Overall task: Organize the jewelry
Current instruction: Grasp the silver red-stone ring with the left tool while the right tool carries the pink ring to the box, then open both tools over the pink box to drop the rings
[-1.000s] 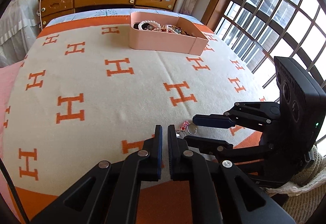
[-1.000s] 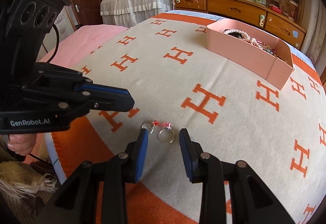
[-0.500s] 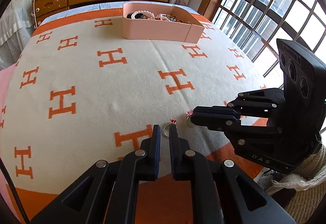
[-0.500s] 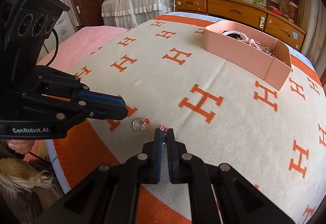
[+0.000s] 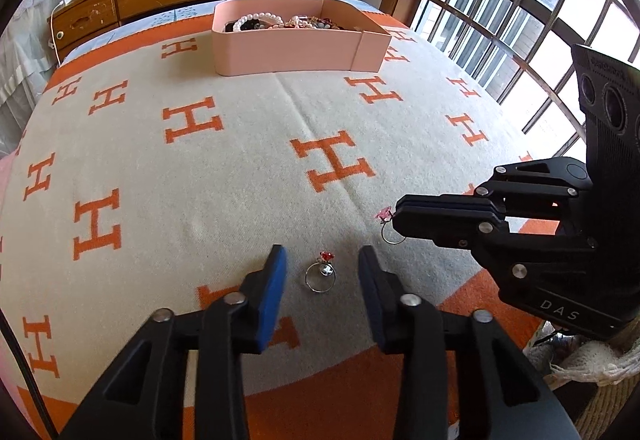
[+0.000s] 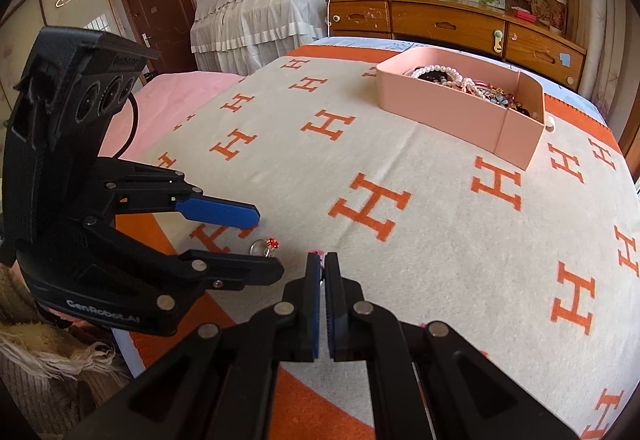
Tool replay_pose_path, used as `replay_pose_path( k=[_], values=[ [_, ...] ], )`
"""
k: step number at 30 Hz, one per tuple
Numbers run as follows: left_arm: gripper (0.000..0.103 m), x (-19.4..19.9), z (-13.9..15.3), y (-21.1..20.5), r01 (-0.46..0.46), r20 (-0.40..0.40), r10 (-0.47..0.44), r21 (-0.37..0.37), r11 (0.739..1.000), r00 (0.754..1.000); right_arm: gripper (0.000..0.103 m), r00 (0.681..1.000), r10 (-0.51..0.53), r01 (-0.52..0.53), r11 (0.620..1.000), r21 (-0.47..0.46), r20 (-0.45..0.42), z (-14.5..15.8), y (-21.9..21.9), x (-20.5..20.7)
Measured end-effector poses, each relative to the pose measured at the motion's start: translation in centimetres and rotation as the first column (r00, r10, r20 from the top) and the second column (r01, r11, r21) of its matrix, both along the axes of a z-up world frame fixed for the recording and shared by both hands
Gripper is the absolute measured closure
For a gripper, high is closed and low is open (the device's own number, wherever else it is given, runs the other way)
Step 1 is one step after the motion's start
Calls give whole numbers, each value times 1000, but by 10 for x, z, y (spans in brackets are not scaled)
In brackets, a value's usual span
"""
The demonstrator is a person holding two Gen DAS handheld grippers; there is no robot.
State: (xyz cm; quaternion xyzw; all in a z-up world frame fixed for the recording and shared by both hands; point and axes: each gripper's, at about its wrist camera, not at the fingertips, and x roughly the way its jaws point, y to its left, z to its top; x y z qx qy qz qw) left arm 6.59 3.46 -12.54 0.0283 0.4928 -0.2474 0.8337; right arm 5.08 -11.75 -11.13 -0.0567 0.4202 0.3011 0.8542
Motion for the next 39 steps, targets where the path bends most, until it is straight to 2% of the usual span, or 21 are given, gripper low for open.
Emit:
replay_pose_path(
  k=[1, 3, 10, 15, 19, 24, 27, 31, 32, 34, 36, 37, 39],
  values=[
    [91, 1, -1, -1, 3, -5, -3, -2, 1000, 1000, 101, 1000, -2, 2, 1000, 4, 3, 1, -1, 0],
    [94, 2, -2, -1, 4, -7, -4, -6, 1000, 1000, 101, 1000, -5, 5, 1000, 13, 9, 4, -3, 0],
    [97, 4, 3, 5, -30, -2, 30, -11, 1000, 1000, 101, 999, -30, 29, 998, 55, 19, 15, -12, 5],
    [97, 16, 33, 7, -34, 52, 34, -4, 999, 998, 101, 996, -54, 50, 997, 63, 67, 38, -19, 20],
    [97, 43, 76, 4, -44, 137, 43, 2, 999, 990, 101, 986, -104, 92, 991, 99, 127, 72, -31, 45],
    [97, 92, 123, -10, -58, 257, 52, 14, 998, 965, 101, 970, -179, 153, 975, 161, 161, 110, -47, 91],
    [97, 128, 135, -20, -72, 270, 68, 5, 997, 960, 101, 965, -221, 191, 961, 203, 140, 122, -56, 122],
    [96, 170, 132, -30, -108, 252, 106, -6, 994, 962, 101, 961, -264, 240, 945, 224, 84, 122, -61, 157],
    [92, 178, 130, -32, -111, 243, 110, -9, 994, 964, 101, 957, -282, 260, 938, 228, 68, 120, -63, 164],
    [74, 188, 123, -34, -120, 221, 121, -17, 993, 968, 100, 952, -307, 295, 931, 214, 24, 115, -65, 177],
    [36, 192, 118, -34, -130, 210, 133, -26, 991, 969, 99, 949, -316, 312, 926, 211, -14, 108, -67, 183],
    [32, 193, 117, -33, -139, 215, 142, -30, 990, 966, 97, 948, -317, 315, 926, 208, -26, 104, -68, 185],
    [30, 190, 115, -31, -153, 225, 155, -28, 988, 962, 96, 945, -325, 325, 924, 202, -32, 100, -68, 185]
  ],
)
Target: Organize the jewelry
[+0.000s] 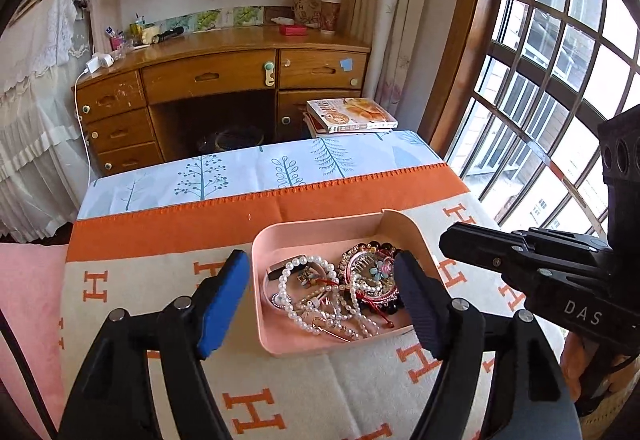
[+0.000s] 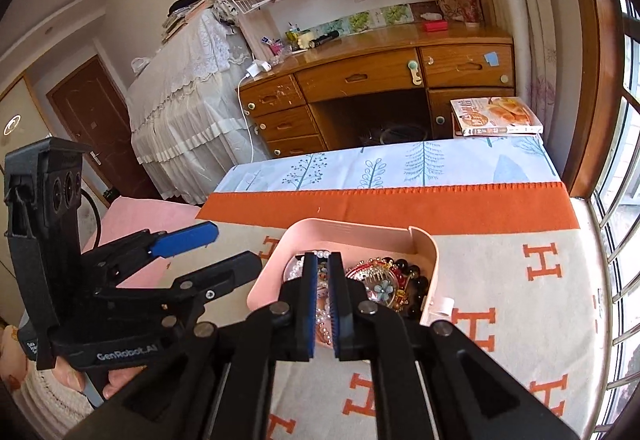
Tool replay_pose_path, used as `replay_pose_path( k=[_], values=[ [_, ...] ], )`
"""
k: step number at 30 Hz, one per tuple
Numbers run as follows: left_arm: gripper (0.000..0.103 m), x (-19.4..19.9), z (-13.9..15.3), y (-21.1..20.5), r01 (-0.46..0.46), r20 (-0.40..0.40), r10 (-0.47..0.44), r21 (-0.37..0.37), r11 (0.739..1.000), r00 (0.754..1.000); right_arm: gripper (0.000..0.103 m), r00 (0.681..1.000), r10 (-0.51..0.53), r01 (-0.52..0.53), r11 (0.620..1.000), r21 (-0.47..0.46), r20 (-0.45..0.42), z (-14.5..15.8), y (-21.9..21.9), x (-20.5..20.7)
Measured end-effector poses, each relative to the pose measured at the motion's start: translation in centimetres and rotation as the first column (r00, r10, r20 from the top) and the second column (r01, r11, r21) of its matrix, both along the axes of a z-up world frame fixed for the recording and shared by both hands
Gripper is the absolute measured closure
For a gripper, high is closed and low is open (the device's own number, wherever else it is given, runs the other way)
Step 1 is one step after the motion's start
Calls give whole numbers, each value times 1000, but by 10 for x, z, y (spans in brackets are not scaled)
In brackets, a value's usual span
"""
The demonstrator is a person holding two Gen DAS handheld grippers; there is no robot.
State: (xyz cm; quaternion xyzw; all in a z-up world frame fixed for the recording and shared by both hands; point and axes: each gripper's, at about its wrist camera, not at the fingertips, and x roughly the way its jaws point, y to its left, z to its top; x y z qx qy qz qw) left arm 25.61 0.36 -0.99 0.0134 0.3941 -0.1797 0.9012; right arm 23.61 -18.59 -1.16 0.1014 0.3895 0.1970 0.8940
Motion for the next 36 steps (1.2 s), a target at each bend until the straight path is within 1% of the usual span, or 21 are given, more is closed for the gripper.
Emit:
replay_pose_path(
  k=[1, 3, 5, 6, 7, 9, 10, 11, 12, 18, 20, 22, 24, 27, 29, 32, 36],
  values=[
    [29, -2, 0, 1, -3, -3, 3, -1, 1000, 1000, 95, 1000, -4, 4, 1000, 3, -3, -2, -1, -1],
    [23, -6, 0, 6, -15, -7, 15, -10, 1000, 1000, 95, 1000, -9, 9, 1000, 12, -11, -4, -2, -5],
    [18, -13, 2, 11, -36, 5, 36, -7, 999, 999, 95, 1000, -16, 16, 1000, 7, -10, -4, -2, -12],
    [16, -16, 3, 13, -44, 7, 44, -6, 999, 999, 91, 1000, -18, 18, 1000, 3, -8, -3, -2, -16],
    [15, -21, 4, 16, -49, 6, 49, -7, 999, 999, 82, 1000, -22, 22, 1000, 0, -6, -3, -1, -20],
    [11, -31, 8, 20, -54, 8, 54, -8, 998, 998, 71, 999, -31, 31, 999, -9, 3, 0, 0, -31],
    [10, -38, 10, 22, -57, 15, 58, -5, 998, 998, 69, 999, -34, 34, 999, -11, 9, 2, 0, -36],
    [7, -46, 13, 24, -61, 26, 61, 3, 998, 998, 69, 999, -34, 34, 999, -11, 11, 3, 1, -42],
    [1, -54, 15, 25, -67, 38, 66, 17, 998, 997, 69, 999, -38, 38, 999, -11, 10, 4, 1, -48],
    [1, -109, 25, 25, -121, 88, 110, 129, 984, 990, 69, 998, -56, 57, 998, -33, 23, 9, 5, -90],
    [1, -131, 26, 27, -160, 106, 145, 159, 974, 984, 63, 998, -64, 65, 997, -46, 26, 8, 7, -106],
    [1, -150, 25, 30, -196, 112, 178, 182, 963, 978, 49, 997, -78, 79, 995, -55, 23, 6, 8, -123],
    [1, -168, 23, 33, -223, 118, 203, 195, 955, 972, 47, 997, -76, 77, 995, -58, 21, 3, 11, -140],
    [1, -193, 17, 38, -248, 113, 230, 188, 950, 967, 46, 997, -74, 74, 994, -75, 6, -3, 16, -165],
    [1, -207, 13, 40, -253, 86, 241, 180, 950, 967, 46, 997, -73, 72, 994, -83, -16, -7, 20, -179],
    [1, -225, 7, 45, -272, 57, 266, 148, 951, 962, 45, 995, -84, 80, 993, -88, -45, -13, 24, -197],
    [1, -243, 7, 51, -307, 65, 302, 116, 945, 951, 44, 993, -93, 88, 993, -76, -71, -17, 25, -215]
  ],
)
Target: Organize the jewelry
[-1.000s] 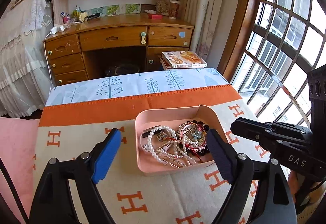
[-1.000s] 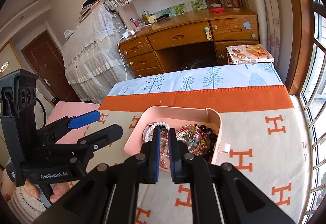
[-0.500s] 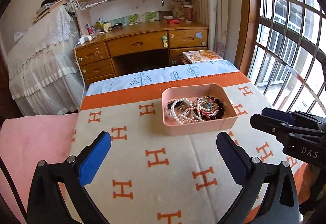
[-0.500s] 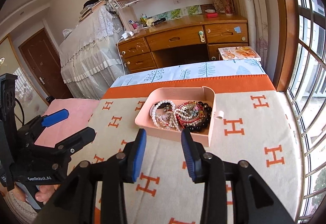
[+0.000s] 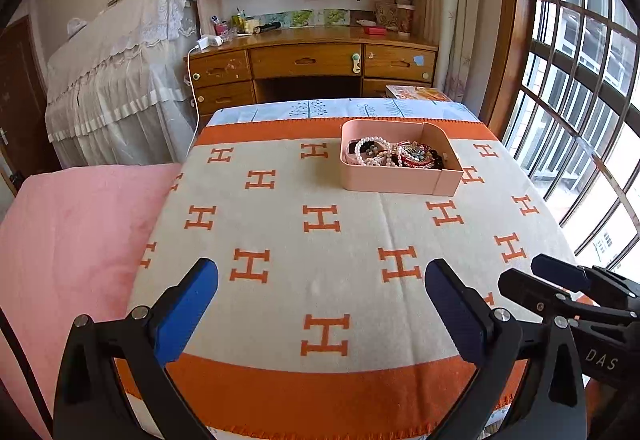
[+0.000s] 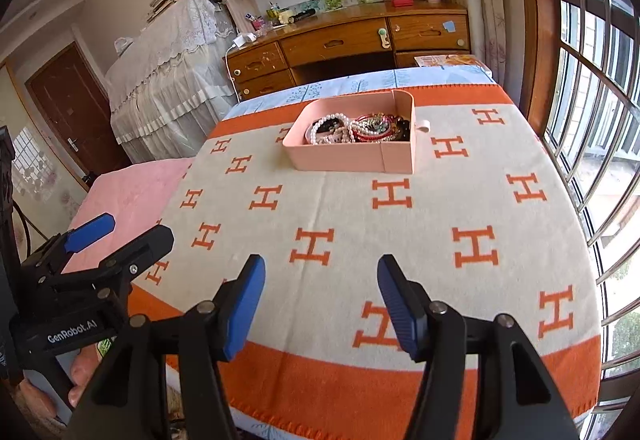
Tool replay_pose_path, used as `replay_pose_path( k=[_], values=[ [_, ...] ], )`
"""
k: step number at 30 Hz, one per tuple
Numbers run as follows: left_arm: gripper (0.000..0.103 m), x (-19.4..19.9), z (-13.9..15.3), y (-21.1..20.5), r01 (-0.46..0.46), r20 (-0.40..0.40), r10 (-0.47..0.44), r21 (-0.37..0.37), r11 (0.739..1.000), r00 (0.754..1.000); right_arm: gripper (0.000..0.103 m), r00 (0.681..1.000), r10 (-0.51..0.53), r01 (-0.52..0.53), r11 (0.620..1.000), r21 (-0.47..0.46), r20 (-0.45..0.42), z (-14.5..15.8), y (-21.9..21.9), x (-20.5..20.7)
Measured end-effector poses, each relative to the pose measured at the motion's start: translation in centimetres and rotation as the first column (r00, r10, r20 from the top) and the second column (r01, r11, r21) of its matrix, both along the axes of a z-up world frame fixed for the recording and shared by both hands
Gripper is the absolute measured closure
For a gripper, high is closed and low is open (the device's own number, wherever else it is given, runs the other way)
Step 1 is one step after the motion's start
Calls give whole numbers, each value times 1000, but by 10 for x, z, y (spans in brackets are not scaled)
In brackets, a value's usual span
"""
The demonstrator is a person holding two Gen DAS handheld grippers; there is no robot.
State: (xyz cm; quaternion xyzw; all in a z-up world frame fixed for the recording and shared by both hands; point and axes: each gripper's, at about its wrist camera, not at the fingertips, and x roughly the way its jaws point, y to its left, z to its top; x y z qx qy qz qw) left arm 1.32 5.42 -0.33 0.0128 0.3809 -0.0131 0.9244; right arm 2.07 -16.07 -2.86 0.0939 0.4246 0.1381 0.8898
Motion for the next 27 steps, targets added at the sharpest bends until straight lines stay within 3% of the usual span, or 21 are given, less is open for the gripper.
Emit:
replay_pose_path(
  k=[11, 27],
  values=[
    [1, -22, 7, -5, -35, 53, 35, 3, 999, 998, 37, 994, -14, 19, 999, -45, 109, 18, 8, -28],
    [1, -29, 9, -8, -61, 71, 60, 9, 998, 996, 37, 987, -25, 34, 998, -50, 160, 23, 12, -38]
  ],
)
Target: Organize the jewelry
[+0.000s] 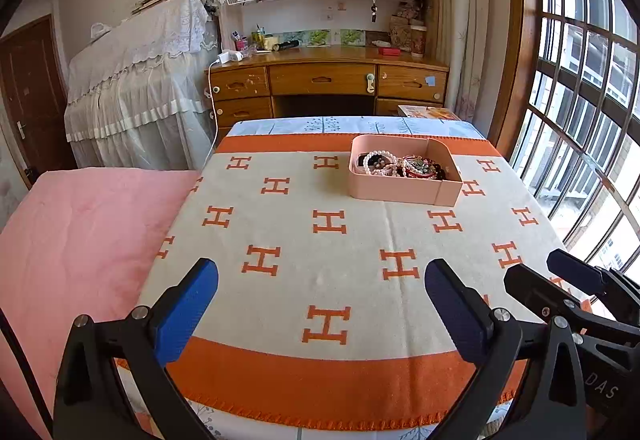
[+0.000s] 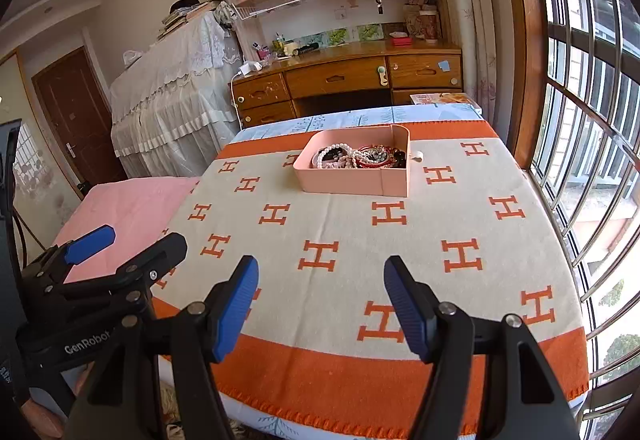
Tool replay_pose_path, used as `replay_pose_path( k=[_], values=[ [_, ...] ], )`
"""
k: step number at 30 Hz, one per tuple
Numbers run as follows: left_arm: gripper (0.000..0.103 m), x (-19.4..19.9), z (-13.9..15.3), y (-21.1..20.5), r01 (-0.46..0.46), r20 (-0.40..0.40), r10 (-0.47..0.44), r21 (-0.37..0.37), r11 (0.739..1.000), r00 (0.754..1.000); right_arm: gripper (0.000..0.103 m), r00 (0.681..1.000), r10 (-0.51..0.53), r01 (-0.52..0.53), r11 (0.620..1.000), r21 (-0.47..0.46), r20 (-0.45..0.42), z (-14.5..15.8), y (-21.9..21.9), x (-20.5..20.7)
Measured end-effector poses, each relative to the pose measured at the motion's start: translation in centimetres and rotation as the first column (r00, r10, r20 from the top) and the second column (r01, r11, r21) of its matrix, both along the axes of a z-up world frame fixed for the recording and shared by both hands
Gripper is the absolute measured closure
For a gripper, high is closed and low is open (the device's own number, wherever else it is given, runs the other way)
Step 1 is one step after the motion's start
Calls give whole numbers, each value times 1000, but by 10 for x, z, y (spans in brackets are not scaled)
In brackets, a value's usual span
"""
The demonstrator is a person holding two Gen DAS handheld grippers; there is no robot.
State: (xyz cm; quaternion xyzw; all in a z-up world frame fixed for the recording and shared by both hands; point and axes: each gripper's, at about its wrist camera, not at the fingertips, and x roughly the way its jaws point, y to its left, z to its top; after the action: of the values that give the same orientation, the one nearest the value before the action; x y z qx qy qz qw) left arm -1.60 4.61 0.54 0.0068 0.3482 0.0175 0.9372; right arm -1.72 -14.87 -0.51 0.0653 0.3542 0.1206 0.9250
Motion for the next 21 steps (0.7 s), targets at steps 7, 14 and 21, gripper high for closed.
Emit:
replay_pose_path(
  k=[7, 14, 21],
  values=[
    [1, -2, -2, 0, -20, -1, 20, 6, 1000, 1000, 37, 1000, -7, 7, 1000, 2, 11, -1, 1, -1],
    [1, -1, -4, 0, -21, -14, 21, 0, 1000, 1000, 37, 1000, -7, 7, 1000, 1, 10, -1, 1, -1],
    [1, -1, -6, 0, -25, -18, 25, 1, 1000, 1000, 37, 1000, -6, 6, 1000, 2, 10, -2, 0, 0]
  ],
)
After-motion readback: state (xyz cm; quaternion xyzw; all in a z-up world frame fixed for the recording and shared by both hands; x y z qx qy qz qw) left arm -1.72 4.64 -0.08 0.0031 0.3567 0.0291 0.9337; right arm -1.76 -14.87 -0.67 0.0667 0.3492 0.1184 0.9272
